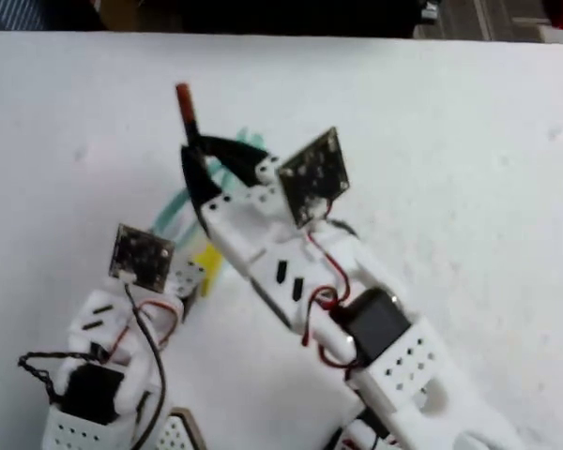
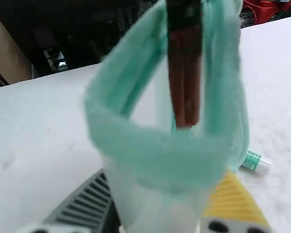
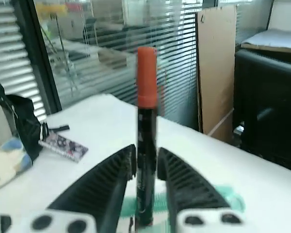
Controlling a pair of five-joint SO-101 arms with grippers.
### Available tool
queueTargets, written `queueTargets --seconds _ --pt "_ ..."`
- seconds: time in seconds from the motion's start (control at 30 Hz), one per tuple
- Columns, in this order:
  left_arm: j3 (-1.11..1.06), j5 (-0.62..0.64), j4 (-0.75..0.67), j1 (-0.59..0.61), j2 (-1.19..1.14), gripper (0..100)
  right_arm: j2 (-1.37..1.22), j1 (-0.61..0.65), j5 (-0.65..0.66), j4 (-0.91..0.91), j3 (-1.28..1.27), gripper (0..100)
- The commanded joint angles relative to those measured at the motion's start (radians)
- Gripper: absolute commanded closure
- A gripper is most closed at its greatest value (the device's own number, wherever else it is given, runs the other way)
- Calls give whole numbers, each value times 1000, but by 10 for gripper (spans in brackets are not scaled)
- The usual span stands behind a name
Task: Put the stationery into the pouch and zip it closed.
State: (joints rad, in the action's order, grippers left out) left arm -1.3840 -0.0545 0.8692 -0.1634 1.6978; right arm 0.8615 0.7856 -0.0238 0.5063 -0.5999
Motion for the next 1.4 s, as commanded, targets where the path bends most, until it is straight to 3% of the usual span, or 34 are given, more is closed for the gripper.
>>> queueTargets --seconds 0.0,0.47,0.7,0.97,1.23,1.37 --pt "14 0 -28 -2 13 770 30 5 21 73 12 798" --pt "12 0 -28 -2 13 770 163 -12 29 117 12 779" --pt "12 0 -28 -2 13 770 216 -289 29 128 -2 826" --pt "14 6 -37 27 13 770 -88 -499 31 226 -74 864" --pt "8 11 -71 105 13 771 -403 -498 41 223 -144 865" --pt "8 11 -71 107 13 771 -590 -484 178 165 -87 861"
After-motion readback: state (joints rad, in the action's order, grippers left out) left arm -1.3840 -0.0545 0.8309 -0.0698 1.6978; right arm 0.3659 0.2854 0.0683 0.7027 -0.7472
